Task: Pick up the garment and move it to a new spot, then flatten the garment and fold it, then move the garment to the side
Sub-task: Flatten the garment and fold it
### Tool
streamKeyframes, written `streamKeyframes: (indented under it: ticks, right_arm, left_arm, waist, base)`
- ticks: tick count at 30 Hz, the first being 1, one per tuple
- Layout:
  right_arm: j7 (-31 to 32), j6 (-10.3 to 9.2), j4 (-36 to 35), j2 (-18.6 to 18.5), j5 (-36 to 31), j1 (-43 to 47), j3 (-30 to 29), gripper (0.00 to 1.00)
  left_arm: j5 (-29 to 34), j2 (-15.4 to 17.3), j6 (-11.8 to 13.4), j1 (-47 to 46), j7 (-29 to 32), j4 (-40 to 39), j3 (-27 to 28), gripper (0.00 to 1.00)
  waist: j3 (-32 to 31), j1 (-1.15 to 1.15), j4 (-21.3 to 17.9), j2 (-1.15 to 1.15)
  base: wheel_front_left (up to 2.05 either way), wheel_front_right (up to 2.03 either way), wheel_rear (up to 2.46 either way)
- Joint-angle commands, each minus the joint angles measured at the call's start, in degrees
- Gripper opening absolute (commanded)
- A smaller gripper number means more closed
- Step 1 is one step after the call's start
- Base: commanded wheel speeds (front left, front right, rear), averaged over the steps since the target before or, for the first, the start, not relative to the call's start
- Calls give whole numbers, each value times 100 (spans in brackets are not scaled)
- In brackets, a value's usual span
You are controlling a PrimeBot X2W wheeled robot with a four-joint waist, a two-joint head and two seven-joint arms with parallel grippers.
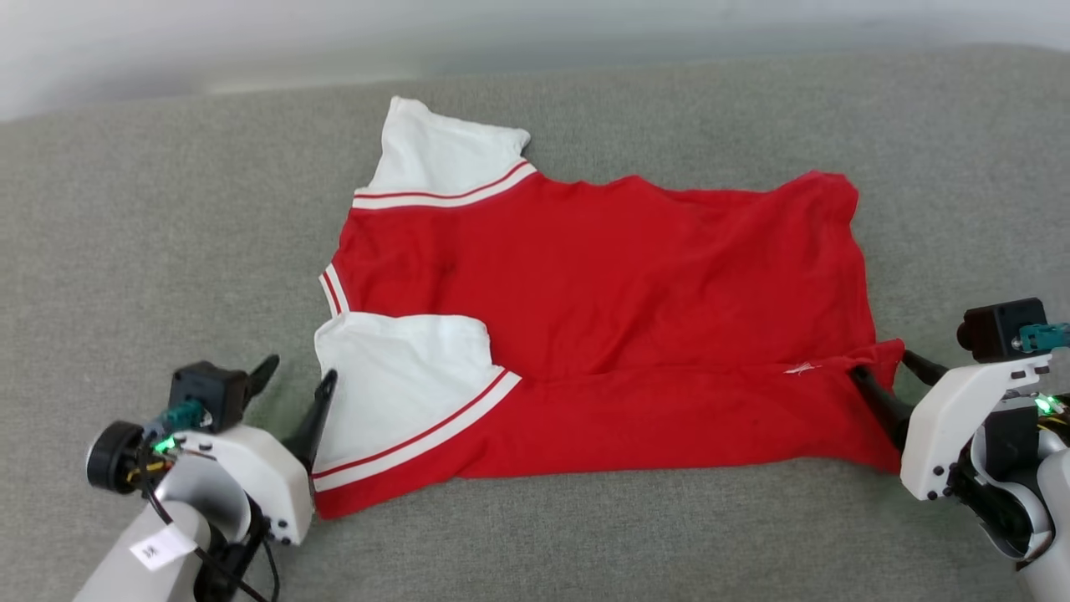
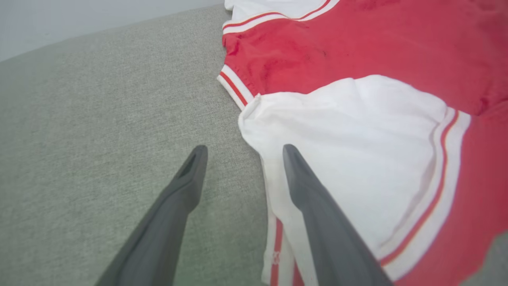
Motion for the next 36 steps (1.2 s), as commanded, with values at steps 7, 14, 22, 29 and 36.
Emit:
streamKeyframes:
  ticks: [7, 14, 22, 29, 36]
  right_arm:
    - [308, -3, -334, -33, -263, 429, -162, 100]
    - [909, -3, -951, 357, -669, 1070, -818, 100]
    - [1545, -3, -1721, 913, -1037, 1549, -1305, 100]
    - [1751, -3, -2276, 1201, -1209, 1644, -1425, 100]
    - [1740, -3, -2460, 1288, -1246, 1651, -1439, 100]
  left_arm:
    - [-407, -42, 454, 772, 294, -377, 257, 100]
    - [-747, 33, 852, 1542, 987, -1258, 302, 100]
    - [-767, 136, 1284, 1921, 1509, -1898, 278, 100]
    - [-772, 184, 1425, 1840, 1847, -2030, 211, 100]
    - [-665, 283, 1467, 1748, 2011, -1576, 120, 100]
  waist:
    - [-541, -1, -9, 0]
    - [-679, -1, 12, 0]
    - [-532, -1, -65, 0]
    - [-251, -1, -185, 0]
    - [-42, -1, -279, 0]
  base:
    - [0, 0, 0]
    - [0, 0, 0]
    - [0, 0, 0]
    - [0, 0, 0]
    - [0, 0, 0]
